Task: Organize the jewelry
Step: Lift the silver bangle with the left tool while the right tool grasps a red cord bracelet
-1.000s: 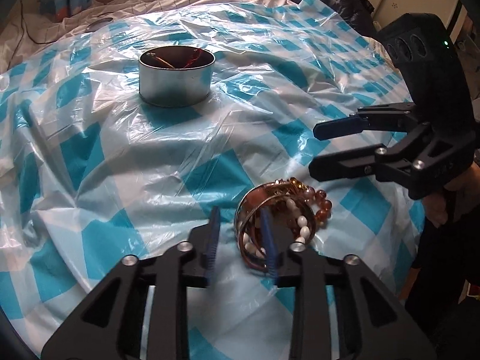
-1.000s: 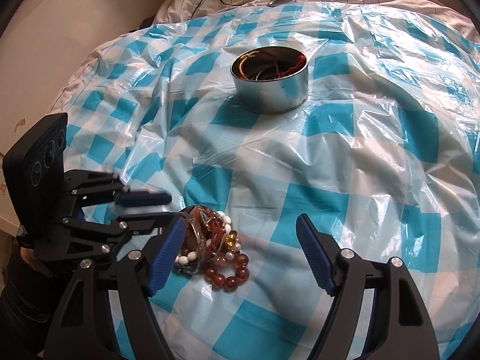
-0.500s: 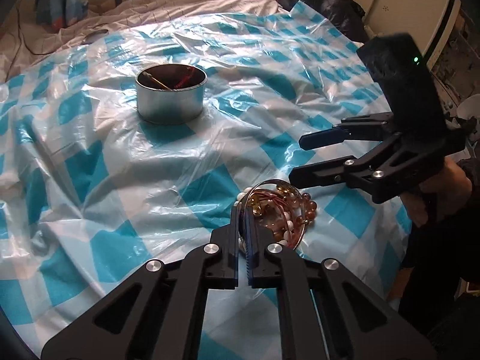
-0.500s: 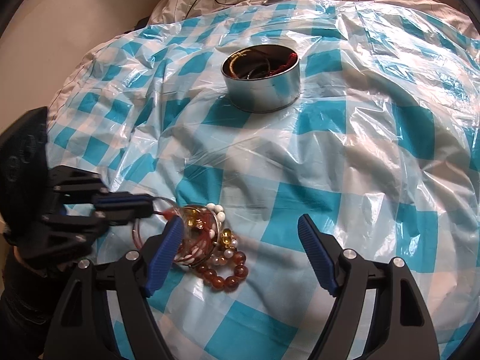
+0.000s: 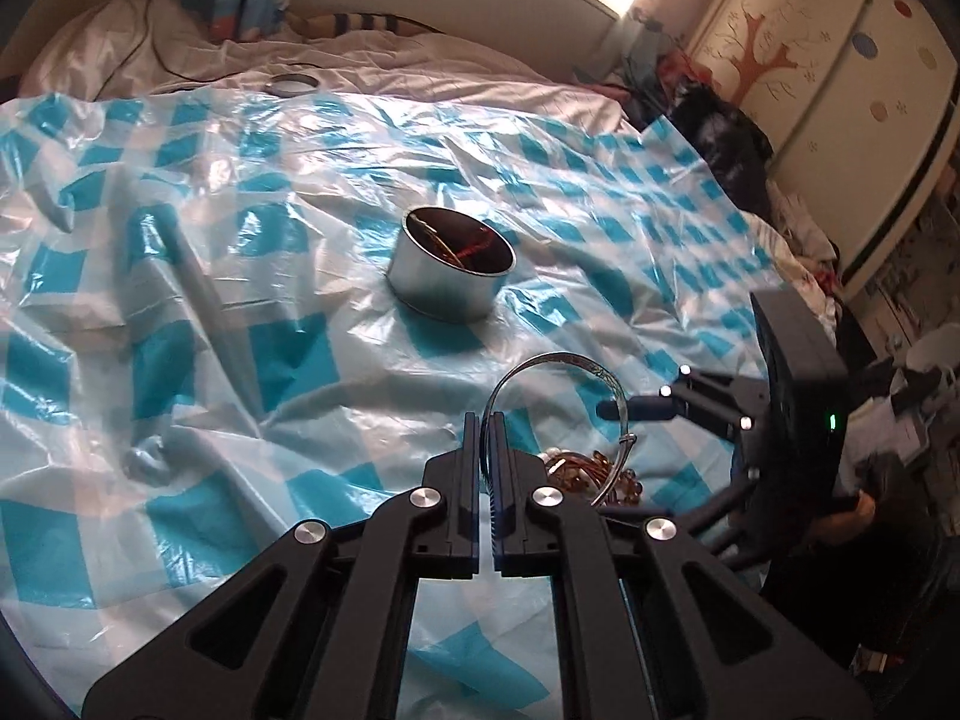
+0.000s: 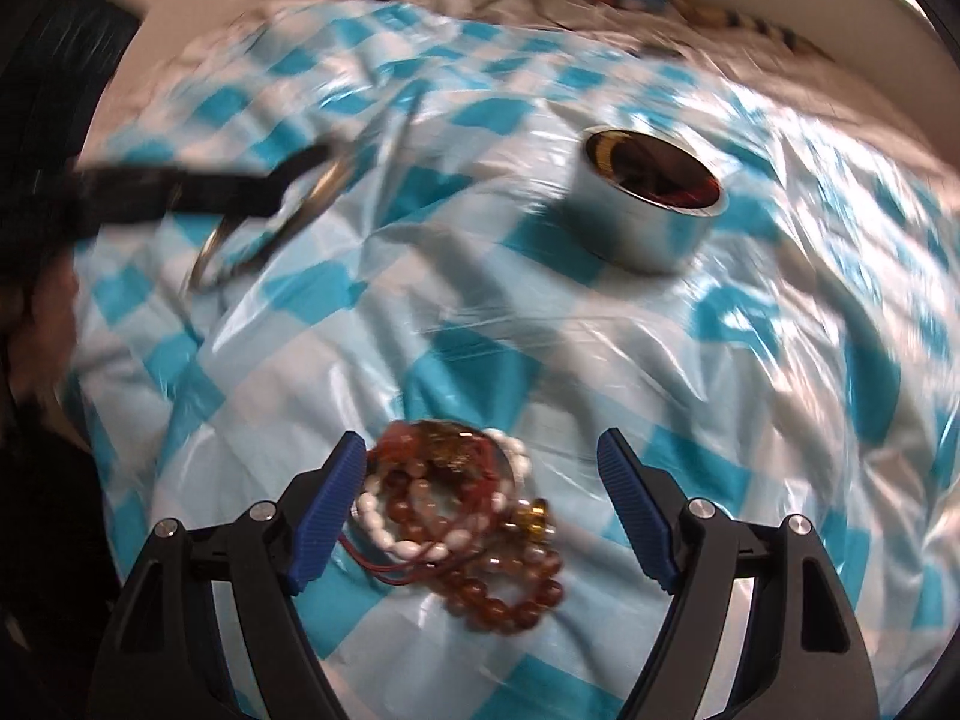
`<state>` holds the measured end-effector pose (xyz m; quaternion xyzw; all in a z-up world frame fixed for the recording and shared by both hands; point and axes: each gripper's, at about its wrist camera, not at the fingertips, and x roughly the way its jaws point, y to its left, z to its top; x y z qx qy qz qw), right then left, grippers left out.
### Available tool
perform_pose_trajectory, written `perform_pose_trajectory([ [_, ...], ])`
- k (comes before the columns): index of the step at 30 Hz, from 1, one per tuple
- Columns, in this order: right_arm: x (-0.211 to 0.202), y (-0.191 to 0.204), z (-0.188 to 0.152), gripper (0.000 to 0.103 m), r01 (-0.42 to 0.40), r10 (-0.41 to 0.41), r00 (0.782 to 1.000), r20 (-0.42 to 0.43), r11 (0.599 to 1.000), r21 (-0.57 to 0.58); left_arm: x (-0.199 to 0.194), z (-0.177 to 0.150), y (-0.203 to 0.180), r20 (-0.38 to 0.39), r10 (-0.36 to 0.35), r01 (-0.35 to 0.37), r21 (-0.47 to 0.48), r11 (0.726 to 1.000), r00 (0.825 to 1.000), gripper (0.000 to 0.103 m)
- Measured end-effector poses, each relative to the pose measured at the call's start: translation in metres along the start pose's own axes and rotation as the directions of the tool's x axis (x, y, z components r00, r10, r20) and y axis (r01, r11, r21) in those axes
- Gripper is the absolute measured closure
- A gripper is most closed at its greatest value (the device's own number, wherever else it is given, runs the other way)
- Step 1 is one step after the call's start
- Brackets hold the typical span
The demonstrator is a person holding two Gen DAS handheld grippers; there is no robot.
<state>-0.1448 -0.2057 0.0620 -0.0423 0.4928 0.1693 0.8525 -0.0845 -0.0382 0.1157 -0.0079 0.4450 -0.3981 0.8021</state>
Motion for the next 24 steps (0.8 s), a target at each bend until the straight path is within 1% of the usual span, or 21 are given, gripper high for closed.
perform_pose_trajectory([
  [2,0.005,0.006,-0.002,0.027,0.012,-0.012,1.000,-0.017,1.000,-0.028,-0.001,0.001,0.002,0.005,0.002,-0.002,-0.007,1.000,1.000,0.101],
  [3,0.007,0.007,-0.003,0.030,0.017,-0.018,1.000,-0.024,0.999,-0.035,-0.001,0.001,0.001,0.006,0.002,-0.002,-0.007,1.000,1.000,0.101],
  [4,0.010,0.007,-0.005,0.045,0.018,-0.019,0.999,-0.034,0.999,-0.038,0.000,0.001,0.000,0.006,0.001,-0.001,-0.006,1.000,1.000,0.101],
  [5,0.014,0.007,-0.007,0.054,0.025,-0.027,0.998,-0.050,0.999,-0.039,0.000,0.001,-0.001,0.005,0.000,0.000,-0.003,1.000,1.000,0.101],
  [7,0.016,0.007,-0.009,0.079,0.058,-0.061,0.997,-0.055,0.997,-0.051,0.002,0.002,-0.002,0.005,-0.002,0.002,0.000,1.000,1.000,0.101],
  [9,0.014,0.004,-0.010,0.085,0.061,-0.063,0.997,-0.047,0.997,-0.046,0.002,0.001,-0.003,0.002,-0.002,0.002,0.003,1.000,1.000,0.101],
  [13,0.004,-0.003,-0.007,0.093,0.045,-0.045,0.999,-0.022,0.999,-0.014,0.005,0.002,-0.005,-0.003,0.000,0.000,0.005,1.000,1.000,0.100],
  [14,0.002,-0.006,-0.006,0.093,0.031,-0.031,0.999,-0.014,1.000,0.005,0.005,0.002,-0.005,-0.004,0.001,-0.001,0.006,1.000,1.000,0.100],
  [18,-0.008,-0.022,-0.002,0.096,-0.048,0.046,0.999,0.023,0.993,0.103,0.007,0.002,-0.006,-0.004,0.002,-0.002,0.006,1.000,1.000,0.100],
  [20,-0.013,-0.031,-0.001,0.097,-0.091,0.084,0.995,0.046,0.984,0.155,0.007,0.002,-0.006,-0.004,0.006,-0.006,0.007,1.000,1.000,0.100],
  [24,-0.016,-0.041,0.002,0.097,-0.162,0.150,0.986,0.072,0.963,0.217,0.008,0.002,-0.007,-0.006,0.004,-0.004,0.007,1.000,1.000,0.100],
])
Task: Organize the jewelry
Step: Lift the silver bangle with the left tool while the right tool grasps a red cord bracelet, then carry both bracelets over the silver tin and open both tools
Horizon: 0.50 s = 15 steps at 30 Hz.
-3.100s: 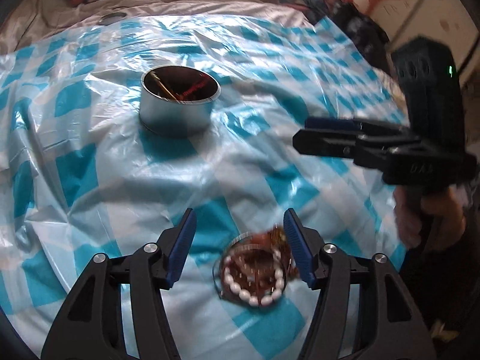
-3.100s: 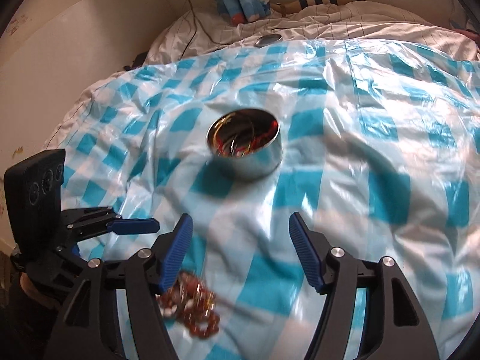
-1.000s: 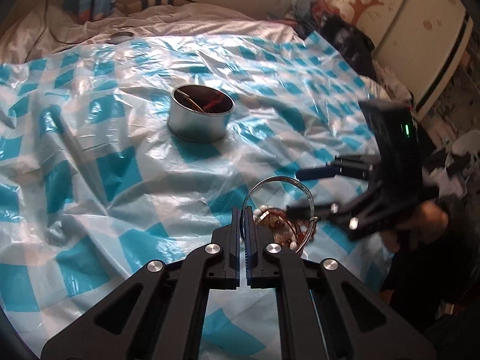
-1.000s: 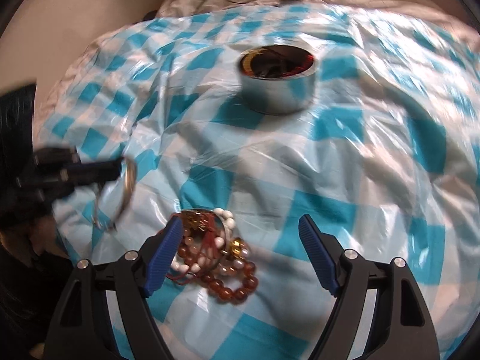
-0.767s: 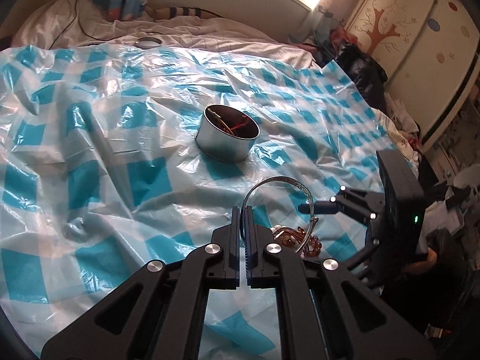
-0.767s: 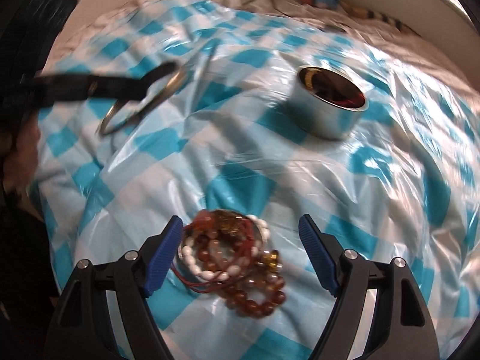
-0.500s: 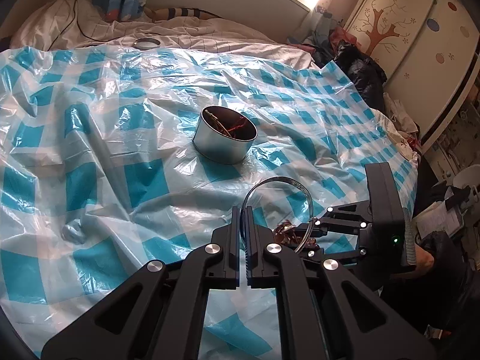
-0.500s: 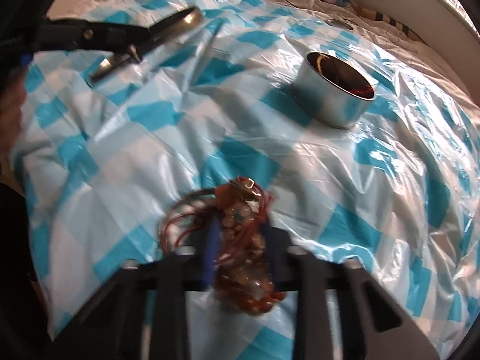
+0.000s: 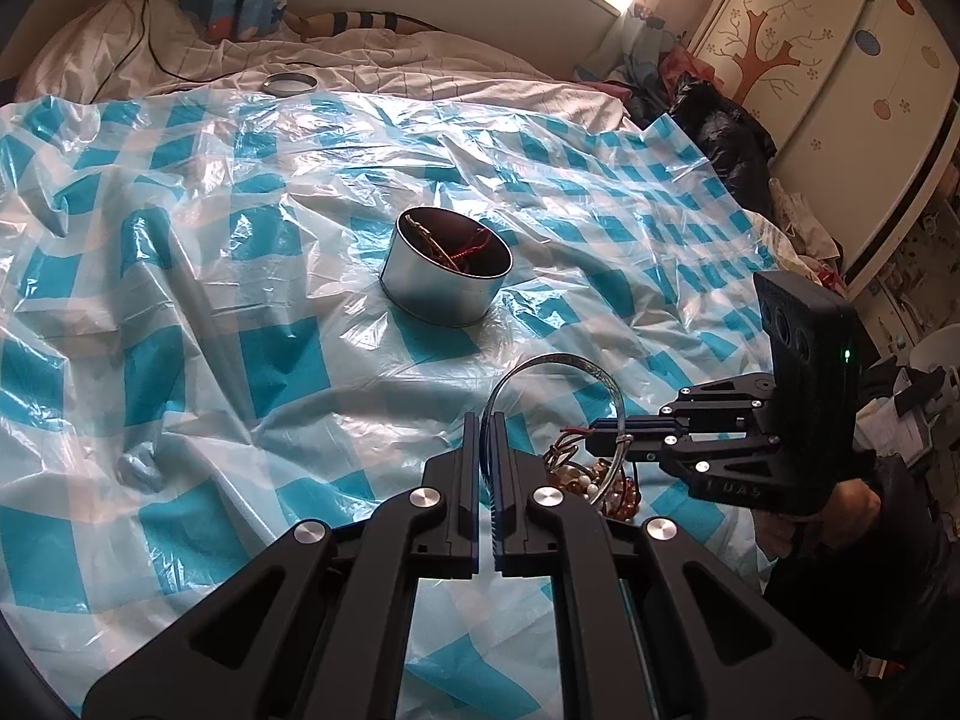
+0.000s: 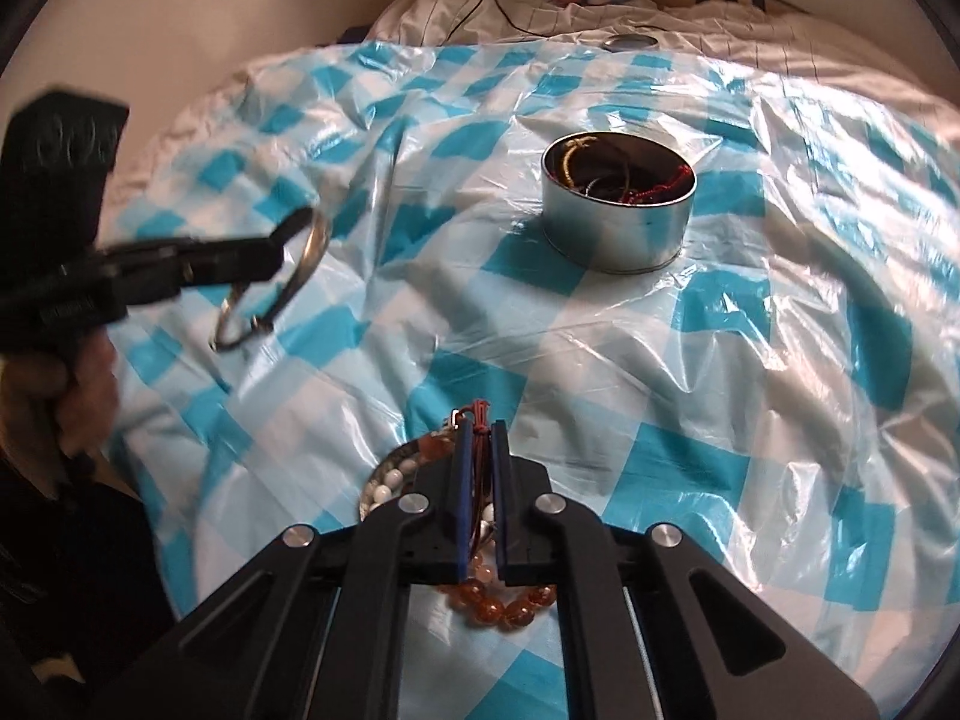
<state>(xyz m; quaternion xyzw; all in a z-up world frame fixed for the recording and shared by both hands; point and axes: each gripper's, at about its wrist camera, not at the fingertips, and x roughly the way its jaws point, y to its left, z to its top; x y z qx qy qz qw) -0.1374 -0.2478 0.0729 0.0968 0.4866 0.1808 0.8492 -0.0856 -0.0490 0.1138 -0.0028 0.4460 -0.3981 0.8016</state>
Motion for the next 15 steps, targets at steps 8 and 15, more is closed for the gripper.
perform_pose_trajectory([
  [8,-0.032,-0.020,0.014,0.097,-0.117,0.103,0.987,0.124,0.986,0.119,0.003,0.003,0.000,0.007,0.004,-0.004,-0.008,1.000,1.000,0.100],
  [15,-0.066,-0.043,0.031,0.097,-0.218,0.162,0.952,0.261,0.955,0.203,0.005,0.013,-0.005,0.020,0.004,-0.004,-0.003,1.000,1.000,0.100],
])
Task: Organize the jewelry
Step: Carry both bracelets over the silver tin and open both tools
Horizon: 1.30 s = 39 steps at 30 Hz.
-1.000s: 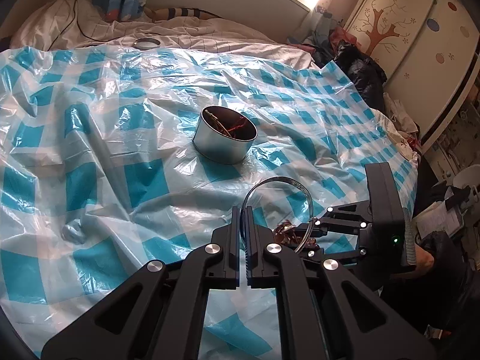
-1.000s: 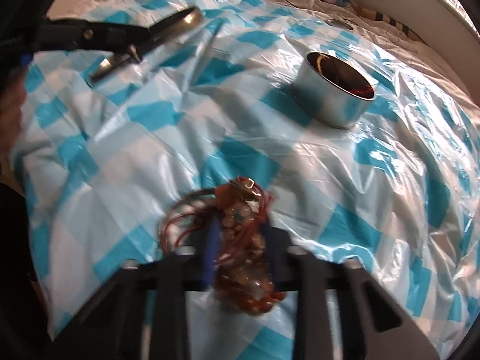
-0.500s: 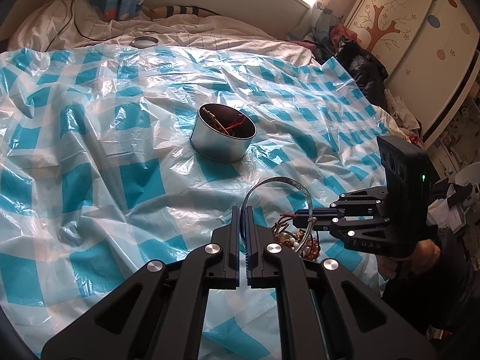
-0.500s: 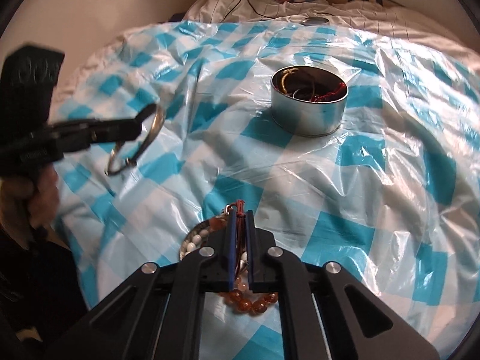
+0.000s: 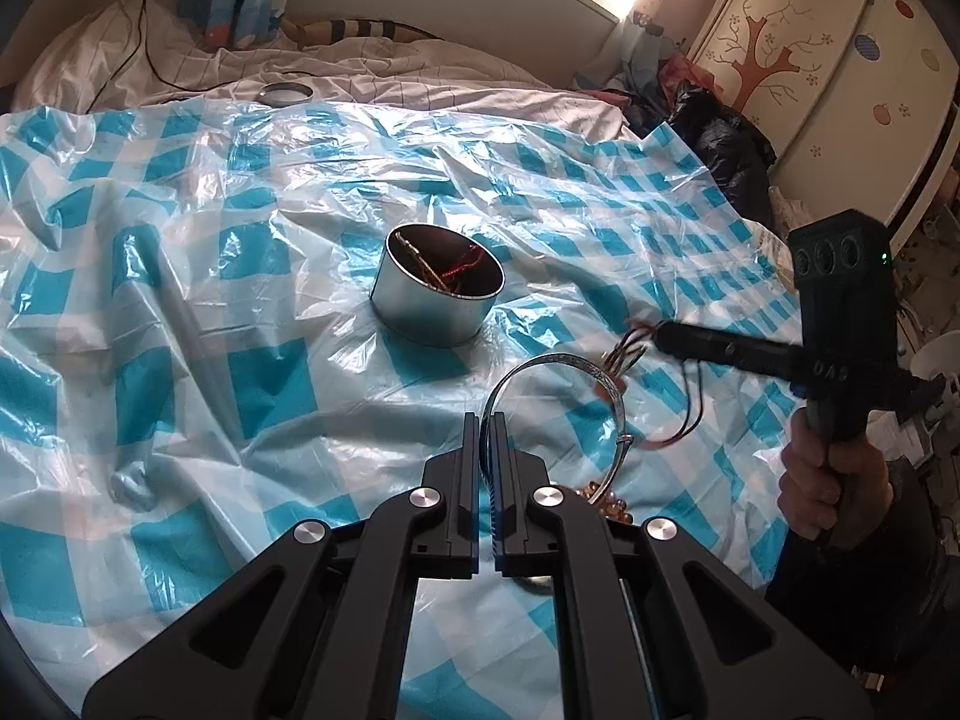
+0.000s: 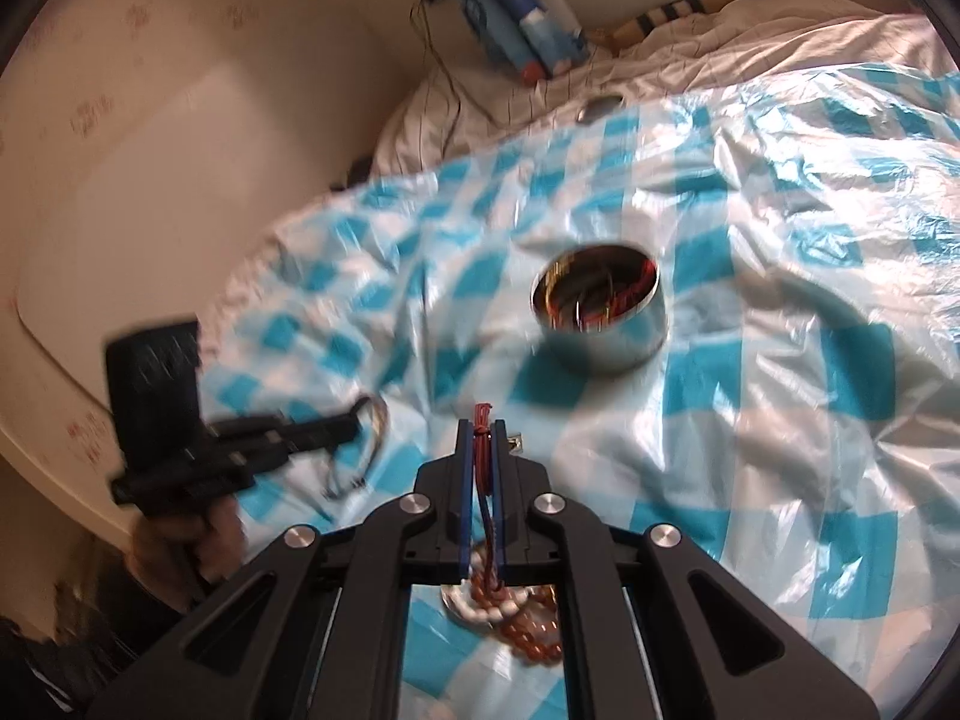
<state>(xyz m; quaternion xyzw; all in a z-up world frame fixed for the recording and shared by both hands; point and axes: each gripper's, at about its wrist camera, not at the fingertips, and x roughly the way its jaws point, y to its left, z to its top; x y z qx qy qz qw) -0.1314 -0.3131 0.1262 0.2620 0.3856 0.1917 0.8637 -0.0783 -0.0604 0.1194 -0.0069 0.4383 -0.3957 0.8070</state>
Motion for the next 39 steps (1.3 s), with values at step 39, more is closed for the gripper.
perform_pose_trajectory([
  [39,0.122,-0.076,0.091,0.068,0.055,-0.044,0.997,-0.063,0.982,0.180,0.104,0.088,0.020,0.054,0.187,-0.175,-0.168,0.970,0.981,0.082],
])
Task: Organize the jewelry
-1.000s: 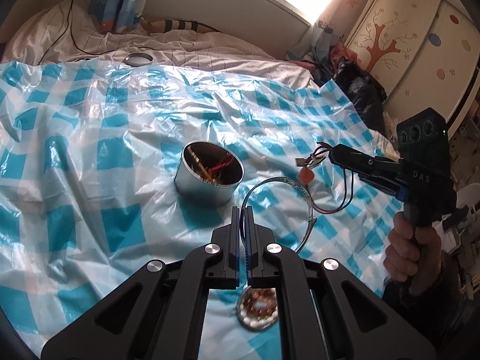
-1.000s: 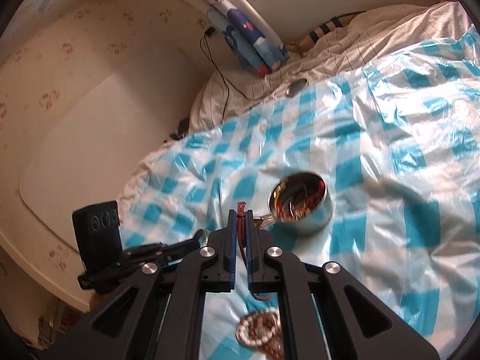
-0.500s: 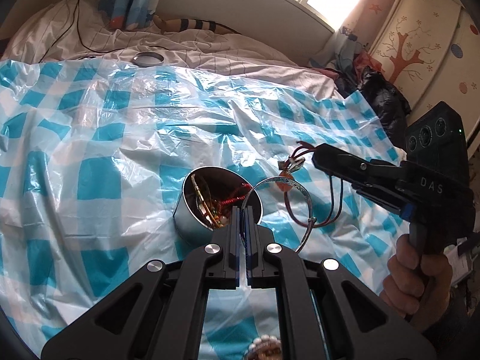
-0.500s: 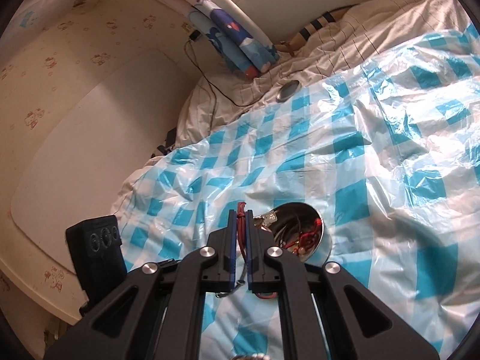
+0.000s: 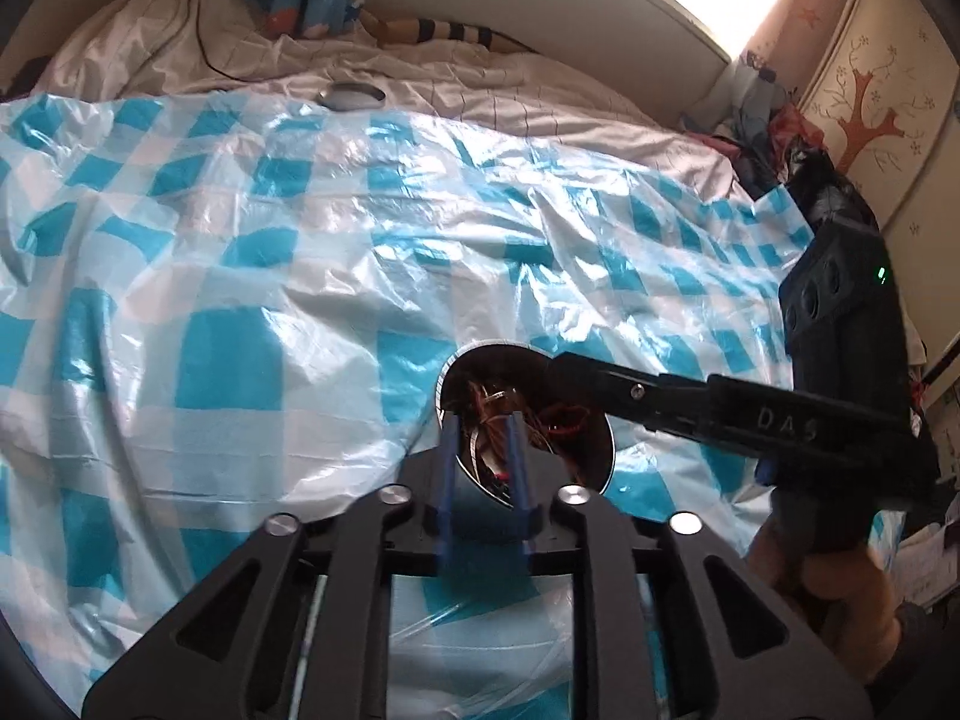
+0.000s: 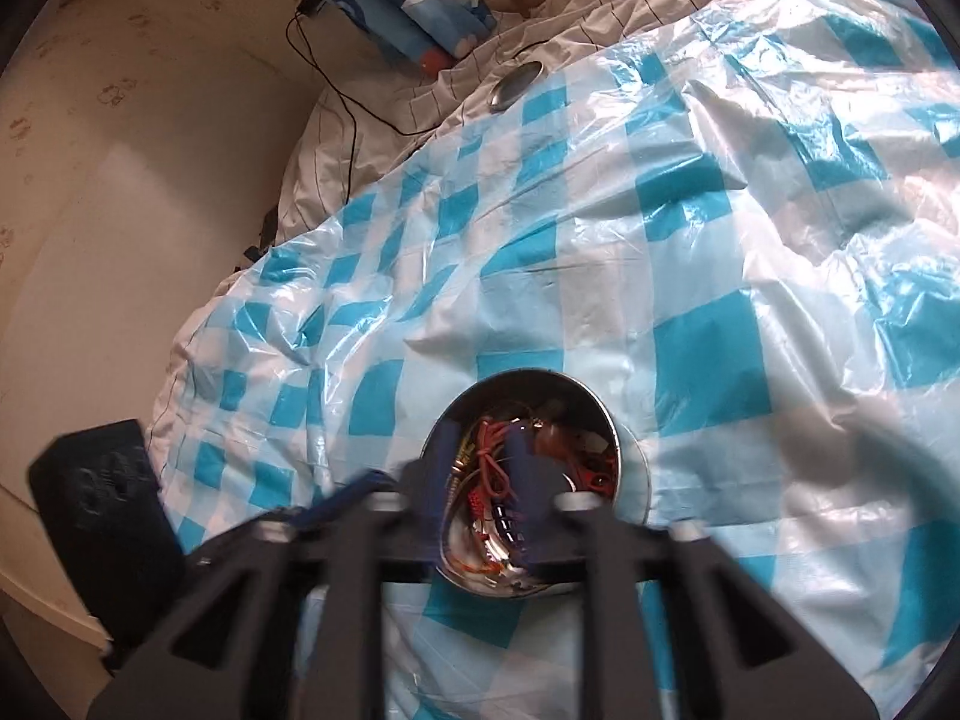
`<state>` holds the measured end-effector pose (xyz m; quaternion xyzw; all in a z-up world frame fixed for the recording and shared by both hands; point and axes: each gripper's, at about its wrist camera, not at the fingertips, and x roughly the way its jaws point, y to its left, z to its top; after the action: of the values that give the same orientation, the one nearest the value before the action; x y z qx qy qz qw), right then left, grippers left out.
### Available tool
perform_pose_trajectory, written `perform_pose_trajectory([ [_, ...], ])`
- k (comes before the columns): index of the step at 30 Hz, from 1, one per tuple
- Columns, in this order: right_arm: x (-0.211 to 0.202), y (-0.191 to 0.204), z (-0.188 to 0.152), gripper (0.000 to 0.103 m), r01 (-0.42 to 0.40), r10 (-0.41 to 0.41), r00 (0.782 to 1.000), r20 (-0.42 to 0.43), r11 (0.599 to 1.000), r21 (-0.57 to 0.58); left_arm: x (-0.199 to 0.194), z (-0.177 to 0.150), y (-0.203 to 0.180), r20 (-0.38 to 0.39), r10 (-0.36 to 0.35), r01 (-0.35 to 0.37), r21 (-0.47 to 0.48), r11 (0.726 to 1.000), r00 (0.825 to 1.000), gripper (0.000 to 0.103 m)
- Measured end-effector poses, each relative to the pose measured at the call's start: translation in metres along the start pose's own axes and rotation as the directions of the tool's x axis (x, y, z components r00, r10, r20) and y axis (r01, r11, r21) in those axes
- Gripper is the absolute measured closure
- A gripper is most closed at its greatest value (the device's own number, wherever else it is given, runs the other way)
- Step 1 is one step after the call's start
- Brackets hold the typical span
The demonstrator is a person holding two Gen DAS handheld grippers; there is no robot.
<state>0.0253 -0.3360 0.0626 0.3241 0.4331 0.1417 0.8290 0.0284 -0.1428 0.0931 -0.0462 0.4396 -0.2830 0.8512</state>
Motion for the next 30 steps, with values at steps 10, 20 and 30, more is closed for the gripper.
perform_pose_trajectory([
  [10,-0.027,0.019,-0.004,0.062,0.026,-0.024,0.999,0.035,0.997,-0.073,-0.026,-0.003,-0.022,0.052,0.091,-0.097,0.123,0.988,0.994,0.068],
  [20,-0.045,0.025,-0.025,0.051,0.082,-0.082,0.997,0.008,0.987,-0.138,-0.044,-0.021,-0.042,0.104,0.198,-0.219,0.259,0.941,0.975,0.059],
  [30,-0.068,0.040,-0.051,0.039,0.114,-0.116,0.993,0.004,0.971,-0.210,-0.064,-0.046,-0.066,0.159,0.225,-0.269,0.366,0.891,0.961,0.057],
])
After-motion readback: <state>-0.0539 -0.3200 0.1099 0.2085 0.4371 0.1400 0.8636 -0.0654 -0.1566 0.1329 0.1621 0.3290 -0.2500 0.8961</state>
